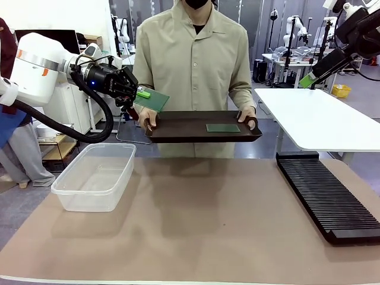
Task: Sort PCBs into racks and boxes based on the side picked up.
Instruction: If the short side of the Blank PCB is picked up, insert it into the PCB Rack ; if the long side is picked up, place it in the Organizing box.
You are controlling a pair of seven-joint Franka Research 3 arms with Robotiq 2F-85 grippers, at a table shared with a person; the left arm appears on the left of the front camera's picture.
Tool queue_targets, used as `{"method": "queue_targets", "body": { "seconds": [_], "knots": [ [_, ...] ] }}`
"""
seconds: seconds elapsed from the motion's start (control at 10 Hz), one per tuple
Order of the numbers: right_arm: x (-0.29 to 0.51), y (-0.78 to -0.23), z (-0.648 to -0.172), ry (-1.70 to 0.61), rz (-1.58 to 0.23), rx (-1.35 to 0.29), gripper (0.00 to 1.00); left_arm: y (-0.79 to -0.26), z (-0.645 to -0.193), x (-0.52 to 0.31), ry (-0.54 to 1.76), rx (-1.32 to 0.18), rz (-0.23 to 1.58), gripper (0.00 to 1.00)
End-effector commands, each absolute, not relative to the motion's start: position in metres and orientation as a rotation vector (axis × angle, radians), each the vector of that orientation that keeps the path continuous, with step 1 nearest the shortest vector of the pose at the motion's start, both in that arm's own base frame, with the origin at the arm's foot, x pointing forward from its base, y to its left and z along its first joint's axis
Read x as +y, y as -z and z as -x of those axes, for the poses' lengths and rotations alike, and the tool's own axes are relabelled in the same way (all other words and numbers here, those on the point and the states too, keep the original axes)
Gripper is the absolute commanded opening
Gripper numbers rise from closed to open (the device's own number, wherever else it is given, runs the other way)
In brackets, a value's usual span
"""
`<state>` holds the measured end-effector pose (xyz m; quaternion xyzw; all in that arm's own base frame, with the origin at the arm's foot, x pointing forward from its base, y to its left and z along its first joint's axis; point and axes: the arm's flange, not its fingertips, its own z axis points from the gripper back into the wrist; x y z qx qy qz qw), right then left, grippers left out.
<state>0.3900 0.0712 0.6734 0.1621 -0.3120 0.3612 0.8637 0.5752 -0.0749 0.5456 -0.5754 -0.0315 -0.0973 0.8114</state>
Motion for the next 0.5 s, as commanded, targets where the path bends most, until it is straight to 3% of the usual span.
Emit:
{"method": "queue_targets", "body": {
  "seconds": [0.0, 0.1, 0.4],
  "knots": [
    [0.072, -0.671, -0.391, -0.758, -0.342, -0.65, 1.0, -0.545, -0.577, -0.075, 0.219, -0.072, 1.227, 0.0],
    [0.072, -0.671, -0.391, -0.758, -0.342, -0.65, 1.0, -0.546, -0.575, -0.075, 0.208, -0.067, 1.229, 0.02],
    [0.072, -0.671, -0.391, -0.758, -0.342, -0.65, 1.0, -0.558, -0.563, -0.071, 0.182, -0.128, 1.011, 0.02]
  ]
}}
